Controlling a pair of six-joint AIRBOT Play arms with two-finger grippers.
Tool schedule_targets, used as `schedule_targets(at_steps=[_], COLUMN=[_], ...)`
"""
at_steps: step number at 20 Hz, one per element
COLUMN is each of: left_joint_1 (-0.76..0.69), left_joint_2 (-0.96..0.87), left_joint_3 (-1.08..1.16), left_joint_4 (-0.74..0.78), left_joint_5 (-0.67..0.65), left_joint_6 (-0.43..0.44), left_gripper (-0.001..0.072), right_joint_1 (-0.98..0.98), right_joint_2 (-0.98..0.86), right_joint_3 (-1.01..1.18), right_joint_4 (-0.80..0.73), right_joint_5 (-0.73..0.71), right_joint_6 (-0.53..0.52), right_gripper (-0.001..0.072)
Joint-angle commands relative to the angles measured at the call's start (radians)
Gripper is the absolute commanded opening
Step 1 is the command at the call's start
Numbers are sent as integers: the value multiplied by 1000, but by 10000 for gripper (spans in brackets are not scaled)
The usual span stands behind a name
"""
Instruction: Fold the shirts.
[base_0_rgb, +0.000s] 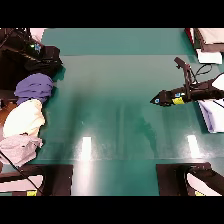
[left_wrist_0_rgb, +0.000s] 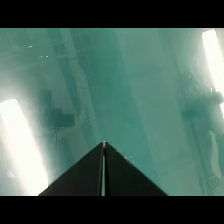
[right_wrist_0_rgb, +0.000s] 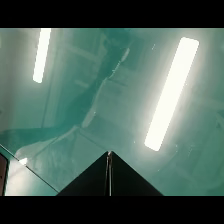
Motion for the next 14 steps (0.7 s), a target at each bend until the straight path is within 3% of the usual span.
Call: schedule_targets(at_steps=[1,11,14], left_joint_1=[0,0,0], left_joint_2=[0,0,0], left_joint_3=[0,0,0], left_joint_4=[0,0,-14], left_joint_5=[0,0,90], left_joint_6=[0,0,-8], left_gripper=[23,23,23], right_joint_1=[1,1,1], right_joint_2=[1,1,1], right_joint_3=[1,1,1], right_joint_4=[1,1,0], right_joint_5=[-3,-2,-2], right_joint_6=[0,1,1], right_gripper=[22,22,22])
